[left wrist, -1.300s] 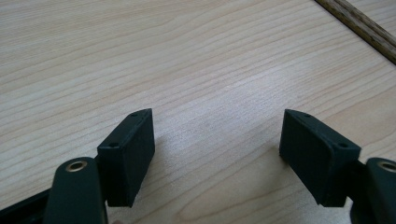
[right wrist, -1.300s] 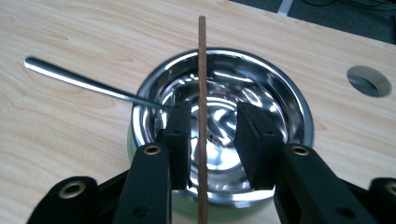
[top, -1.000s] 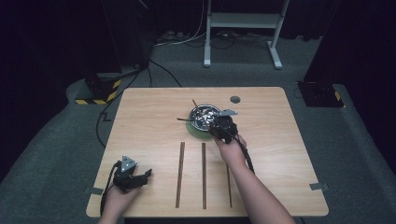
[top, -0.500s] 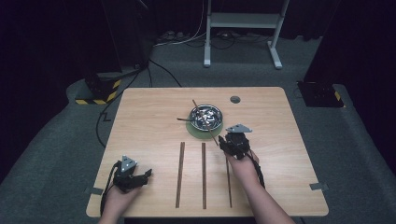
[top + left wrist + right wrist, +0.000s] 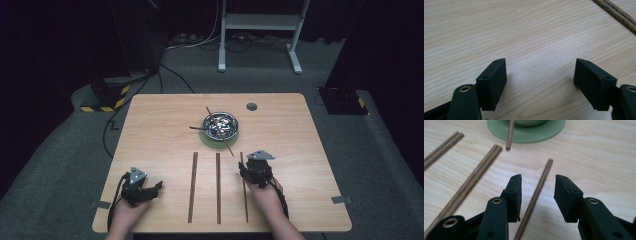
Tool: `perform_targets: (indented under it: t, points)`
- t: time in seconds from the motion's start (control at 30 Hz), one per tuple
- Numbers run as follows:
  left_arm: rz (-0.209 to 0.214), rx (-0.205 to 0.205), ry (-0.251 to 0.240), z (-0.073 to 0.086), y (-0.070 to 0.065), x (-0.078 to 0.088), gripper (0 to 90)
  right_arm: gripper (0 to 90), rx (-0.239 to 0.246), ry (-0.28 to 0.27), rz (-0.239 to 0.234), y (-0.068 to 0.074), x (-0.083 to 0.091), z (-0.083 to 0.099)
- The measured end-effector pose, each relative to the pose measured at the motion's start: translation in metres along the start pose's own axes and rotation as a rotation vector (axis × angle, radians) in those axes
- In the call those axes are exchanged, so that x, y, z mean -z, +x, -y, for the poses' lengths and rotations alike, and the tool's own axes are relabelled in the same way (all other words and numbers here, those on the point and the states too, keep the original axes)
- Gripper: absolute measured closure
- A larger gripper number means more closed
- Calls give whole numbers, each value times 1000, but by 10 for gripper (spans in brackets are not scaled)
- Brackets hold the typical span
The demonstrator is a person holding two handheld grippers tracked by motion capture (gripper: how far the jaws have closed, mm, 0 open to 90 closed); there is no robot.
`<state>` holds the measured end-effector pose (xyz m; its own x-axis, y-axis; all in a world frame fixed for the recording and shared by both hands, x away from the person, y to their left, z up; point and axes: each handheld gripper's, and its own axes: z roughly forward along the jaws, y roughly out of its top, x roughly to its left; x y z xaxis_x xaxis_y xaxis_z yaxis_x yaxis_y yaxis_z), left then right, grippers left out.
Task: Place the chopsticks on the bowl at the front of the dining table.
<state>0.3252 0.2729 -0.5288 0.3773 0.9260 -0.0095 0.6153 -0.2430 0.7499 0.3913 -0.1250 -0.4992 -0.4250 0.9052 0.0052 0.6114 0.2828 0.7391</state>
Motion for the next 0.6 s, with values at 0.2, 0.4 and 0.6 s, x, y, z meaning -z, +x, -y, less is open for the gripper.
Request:
perform_targets:
  t: [0.2, 0.4, 0.6]
  points:
    - [2, 4, 0, 0, 0, 0, 267, 621, -4, 32, -6, 3, 1, 12]
    - [2, 4, 0, 0, 0, 0, 267, 660, -4, 57, -8, 8, 1, 17]
    - [1, -1, 0, 0, 0, 0, 267, 692, -8, 77, -2, 11, 0, 18]
